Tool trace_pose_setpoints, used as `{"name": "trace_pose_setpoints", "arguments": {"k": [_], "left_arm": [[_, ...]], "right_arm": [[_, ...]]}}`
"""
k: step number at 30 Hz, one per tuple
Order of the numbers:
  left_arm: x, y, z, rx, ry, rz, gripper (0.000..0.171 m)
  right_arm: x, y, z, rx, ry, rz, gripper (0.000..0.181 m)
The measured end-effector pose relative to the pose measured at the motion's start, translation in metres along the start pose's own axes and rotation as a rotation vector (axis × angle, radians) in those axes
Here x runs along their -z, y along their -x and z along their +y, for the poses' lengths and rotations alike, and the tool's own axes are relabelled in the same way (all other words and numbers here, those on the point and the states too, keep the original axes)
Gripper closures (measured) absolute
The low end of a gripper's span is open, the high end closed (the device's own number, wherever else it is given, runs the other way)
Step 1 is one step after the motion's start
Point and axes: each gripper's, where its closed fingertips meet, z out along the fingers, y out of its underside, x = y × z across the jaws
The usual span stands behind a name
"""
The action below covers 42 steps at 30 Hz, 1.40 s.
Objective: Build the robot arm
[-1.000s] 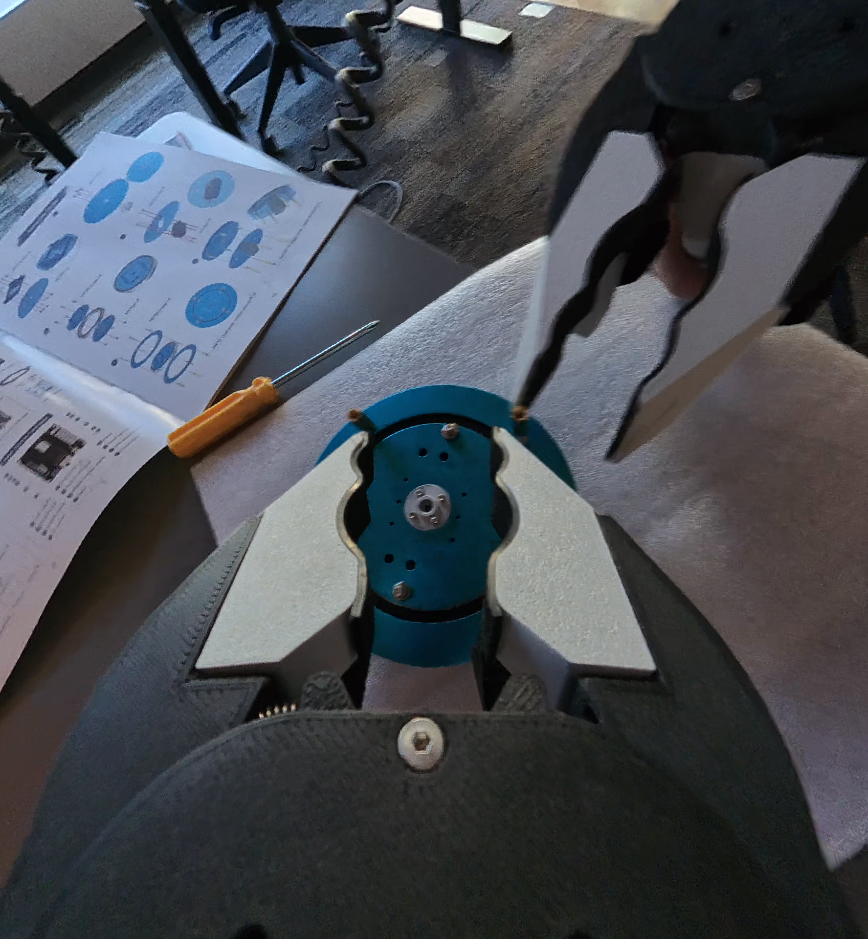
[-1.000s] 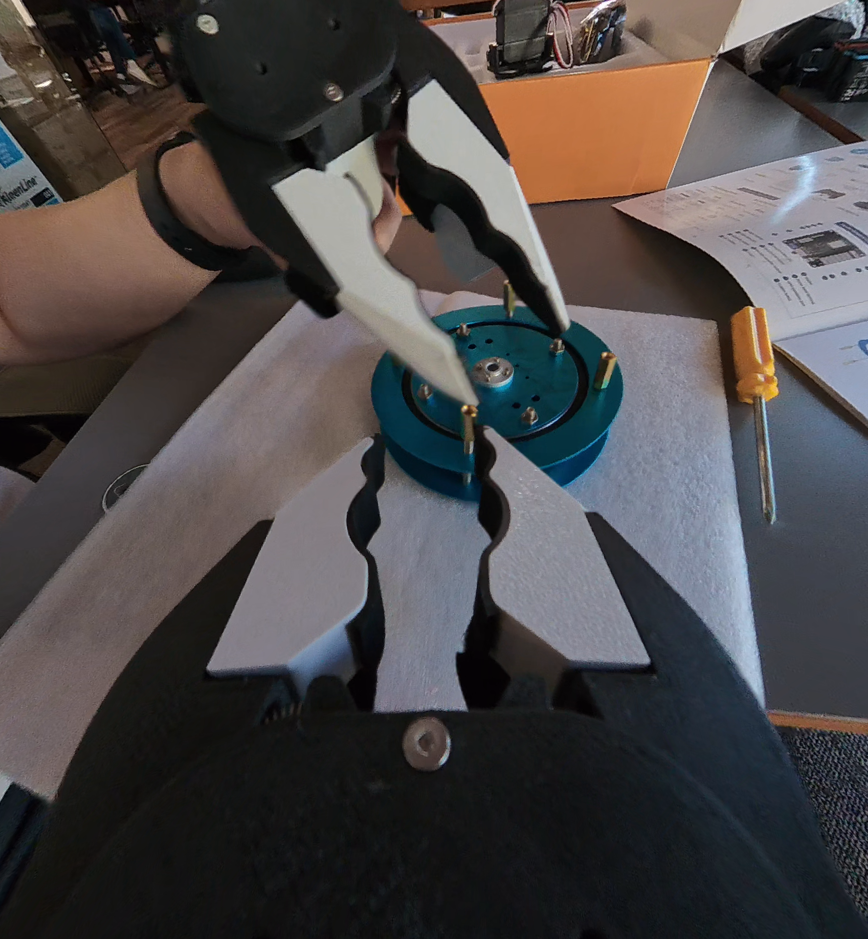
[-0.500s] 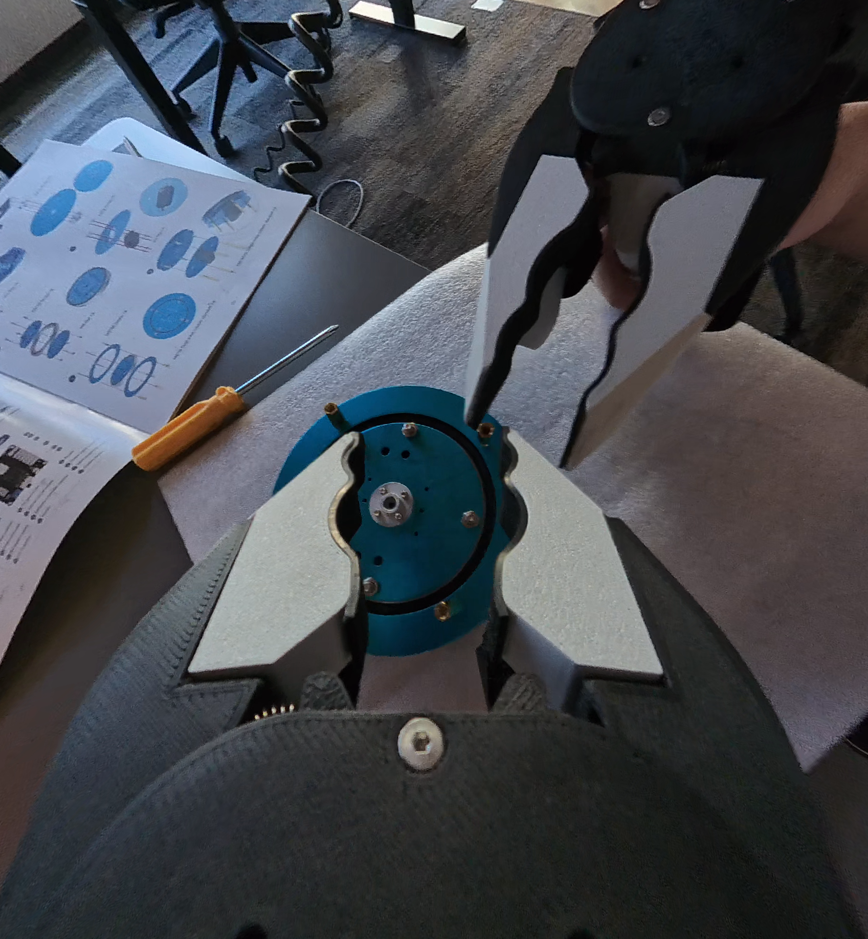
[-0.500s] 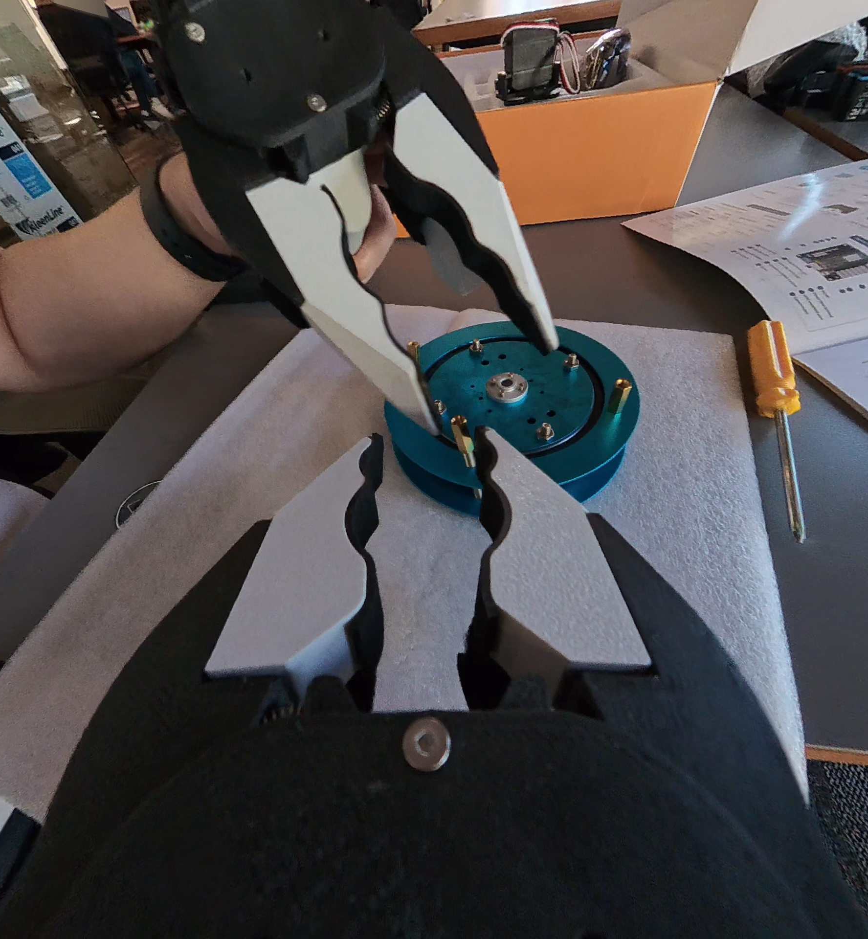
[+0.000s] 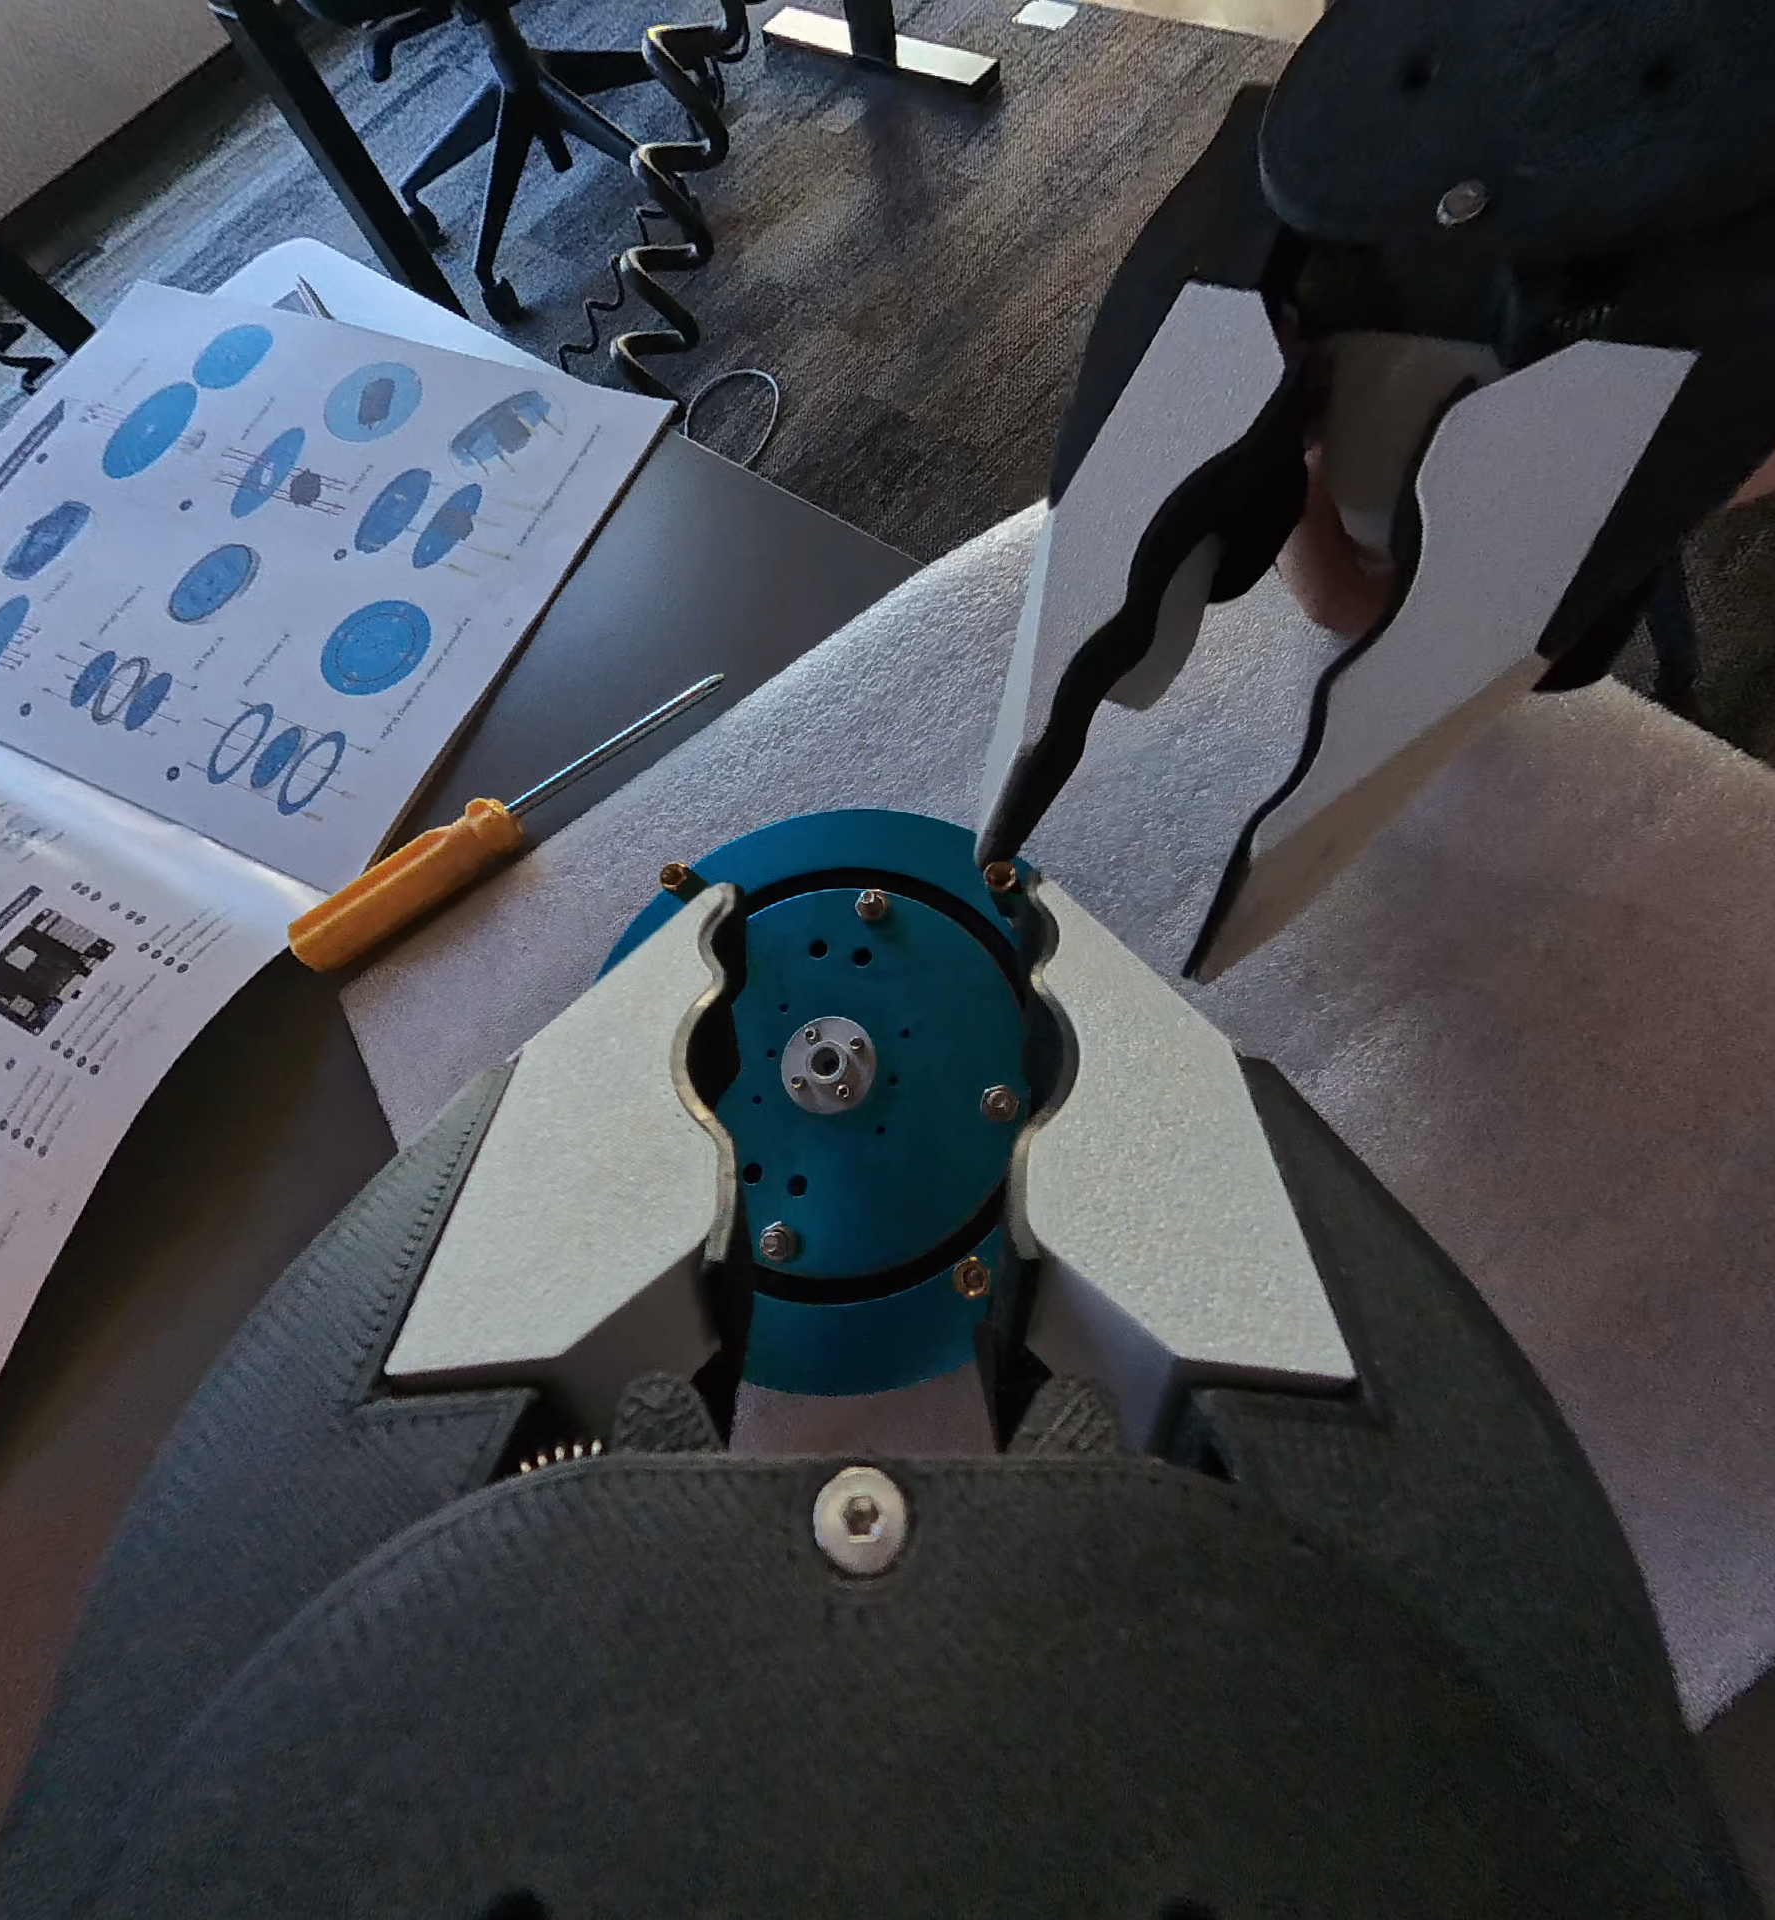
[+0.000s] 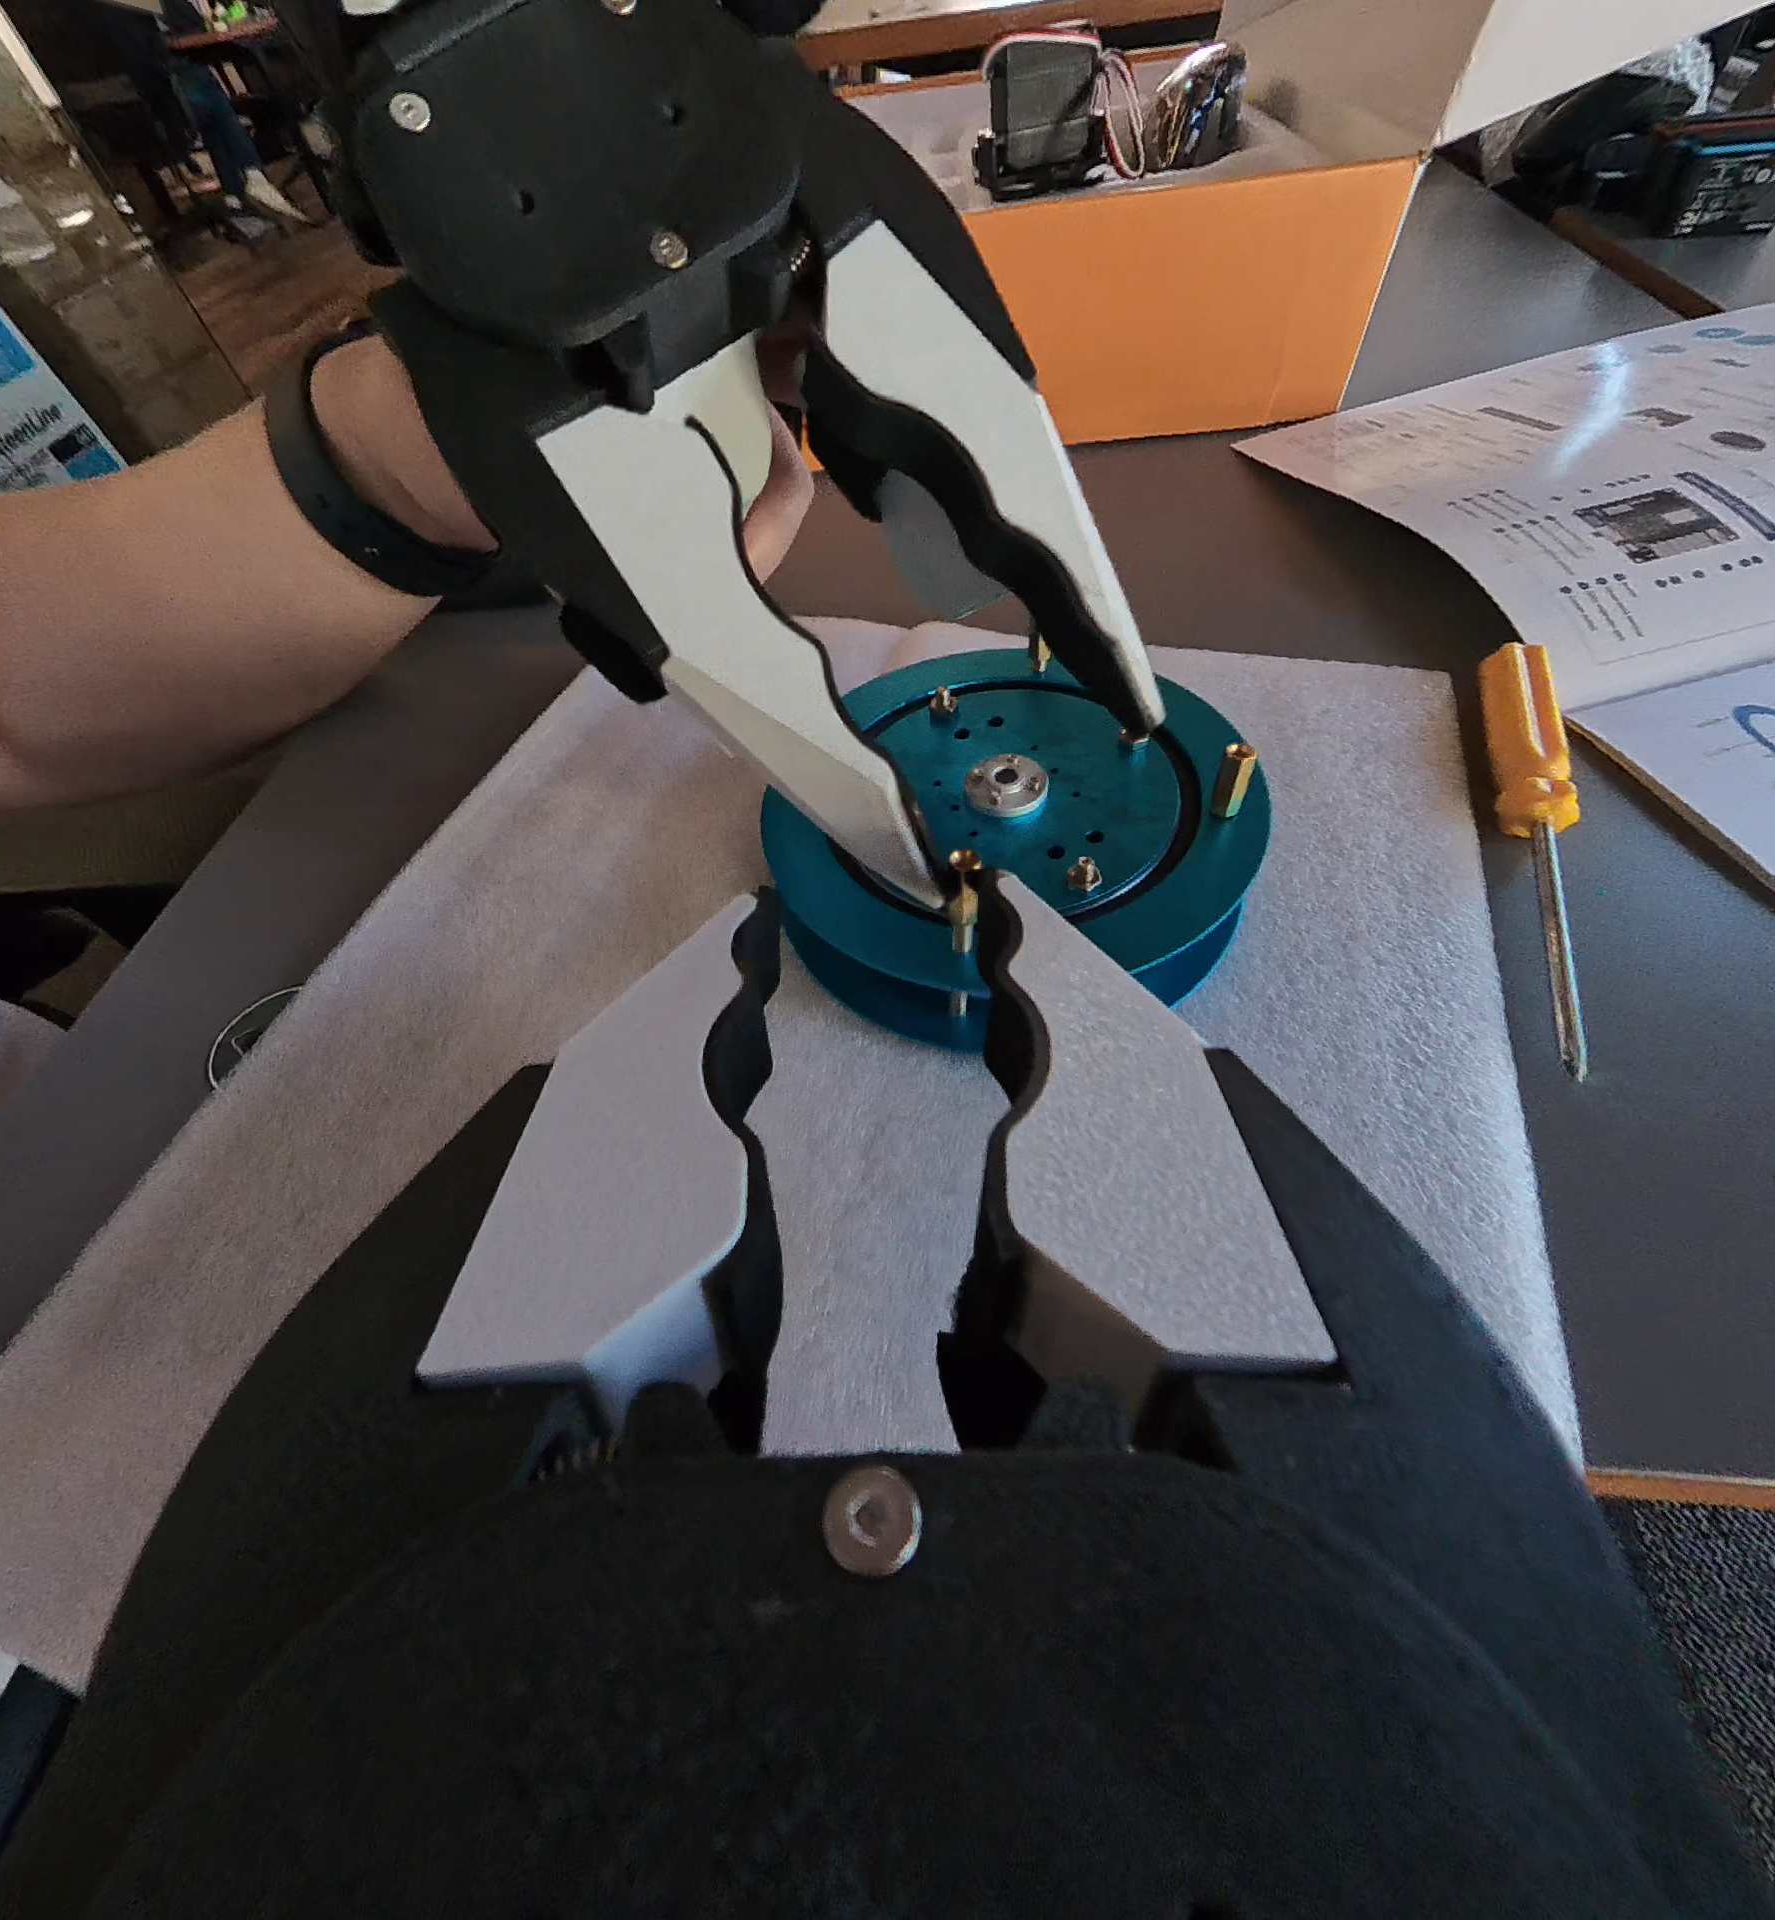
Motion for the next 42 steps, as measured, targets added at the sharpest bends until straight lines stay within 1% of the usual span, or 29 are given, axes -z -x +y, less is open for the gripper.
{"name": "trace_pose_setpoints", "arguments": {"k": [1,2,3,4,6,7,9,12,14,15,18,21,24,30,33,39,42], "left_arm": [[0.000,0.001,0.001,-0.003,0.010,-0.005,0.120],[0.001,0.003,0.002,-0.011,0.015,-0.019,0.120],[0.003,0.005,0.004,-0.017,0.021,-0.032,0.126],[0.004,0.006,0.005,-0.020,0.026,-0.035,0.126],[0.009,0.004,0.007,0.008,0.023,-0.025,0.126],[0.013,0.002,0.006,0.030,0.002,-0.019,0.126],[0.022,0.000,0.005,0.074,-0.048,-0.036,0.129],[0.048,0.005,0.006,0.128,-0.157,-0.135,0.135],[0.064,0.006,0.012,0.161,-0.216,-0.166,0.137],[0.069,0.006,0.019,0.173,-0.217,-0.169,0.136],[0.070,0.002,0.038,0.184,-0.161,-0.169,0.126],[0.069,-0.005,0.041,0.154,-0.151,-0.177,0.126],[0.066,-0.011,0.041,0.145,-0.150,-0.175,0.127],[0.062,-0.013,0.042,0.157,-0.159,-0.160,0.127],[0.063,-0.013,0.041,0.162,-0.167,-0.160,0.127],[0.065,-0.014,0.044,0.189,-0.169,-0.157,0.128],[0.064,-0.017,0.042,0.192,-0.168,-0.154,0.128]], "right_arm": [[0.003,0.000,0.001,0.000,0.013,0.008,0.145],[0.007,-0.002,0.003,-0.005,0.030,0.017,0.153],[0.012,-0.005,0.004,-0.012,0.043,0.037,0.157],[0.016,-0.010,0.004,-0.004,0.055,0.063,0.157],[0.022,-0.013,0.000,0.069,0.111,0.079,0.158],[0.022,-0.013,-0.003,0.125,0.153,0.069,0.158],[0.020,-0.010,-0.011,0.290,0.273,0.025,0.159],[0.012,-0.006,-0.021,0.553,0.476,-0.078,0.159],[0.008,-0.003,-0.018,0.680,0.646,-0.171,0.157],[0.006,-0.006,-0.016,0.740,0.727,-0.193,0.156],[0.005,-0.011,-0.009,0.829,0.927,-0.283,0.158],[0.004,-0.018,-0.005,0.834,1.034,-0.335,0.161],[0.004,-0.016,-0.003,0.791,1.086,-0.378,0.170],[0.002,-0.021,0.003,0.797,1.111,-0.371,0.171],[0.001,-0.019,0.005,0.783,1.104,-0.372,0.176],[0.004,-0.021,0.007,0.718,1.135,-0.261,0.176],[0.004,-0.018,0.007,0.628,1.132,-0.206,0.176]]}}
